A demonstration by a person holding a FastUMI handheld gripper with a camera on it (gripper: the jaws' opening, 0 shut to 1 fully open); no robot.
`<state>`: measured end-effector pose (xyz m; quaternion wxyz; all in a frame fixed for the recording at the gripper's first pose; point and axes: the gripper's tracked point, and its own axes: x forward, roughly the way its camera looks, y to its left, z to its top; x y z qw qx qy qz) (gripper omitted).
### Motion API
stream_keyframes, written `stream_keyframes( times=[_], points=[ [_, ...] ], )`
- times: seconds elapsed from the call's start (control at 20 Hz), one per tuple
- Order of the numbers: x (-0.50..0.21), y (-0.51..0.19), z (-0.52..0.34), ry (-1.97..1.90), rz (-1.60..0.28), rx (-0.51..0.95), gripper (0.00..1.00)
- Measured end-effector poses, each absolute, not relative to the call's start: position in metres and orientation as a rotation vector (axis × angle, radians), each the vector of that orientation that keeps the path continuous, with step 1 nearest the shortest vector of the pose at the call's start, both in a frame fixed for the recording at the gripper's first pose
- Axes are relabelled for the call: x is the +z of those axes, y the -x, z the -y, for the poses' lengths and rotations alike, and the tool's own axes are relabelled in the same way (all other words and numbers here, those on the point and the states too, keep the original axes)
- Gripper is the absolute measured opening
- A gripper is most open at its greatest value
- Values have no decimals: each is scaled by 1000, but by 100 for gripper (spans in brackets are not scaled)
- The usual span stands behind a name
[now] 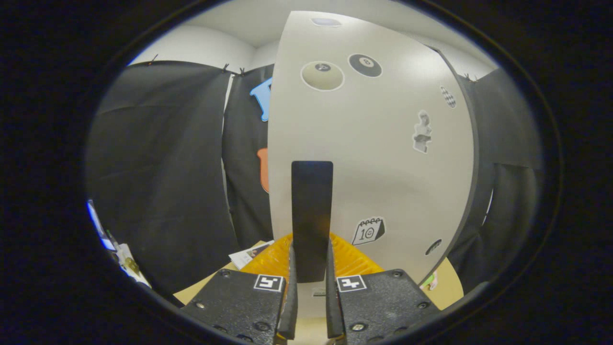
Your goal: Open the shoe cabinet door, grab the shoes and put them into the shoe cabinet, then close the shoe cabinet door.
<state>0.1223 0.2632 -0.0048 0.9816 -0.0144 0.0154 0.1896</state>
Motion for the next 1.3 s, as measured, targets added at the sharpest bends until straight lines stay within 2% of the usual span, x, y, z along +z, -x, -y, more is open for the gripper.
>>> stream_keyframes(
  times=[0.15,0.55,1.05,1.3],
  points=[
    [-8,-92,-235,5,-37,378,27],
    [-29,-2,-129,-50,-43,248,25],
    [-34,23,-22,-66,-79,147,9],
    [-38,22,32,-18,-98,81,6]
  ],
)
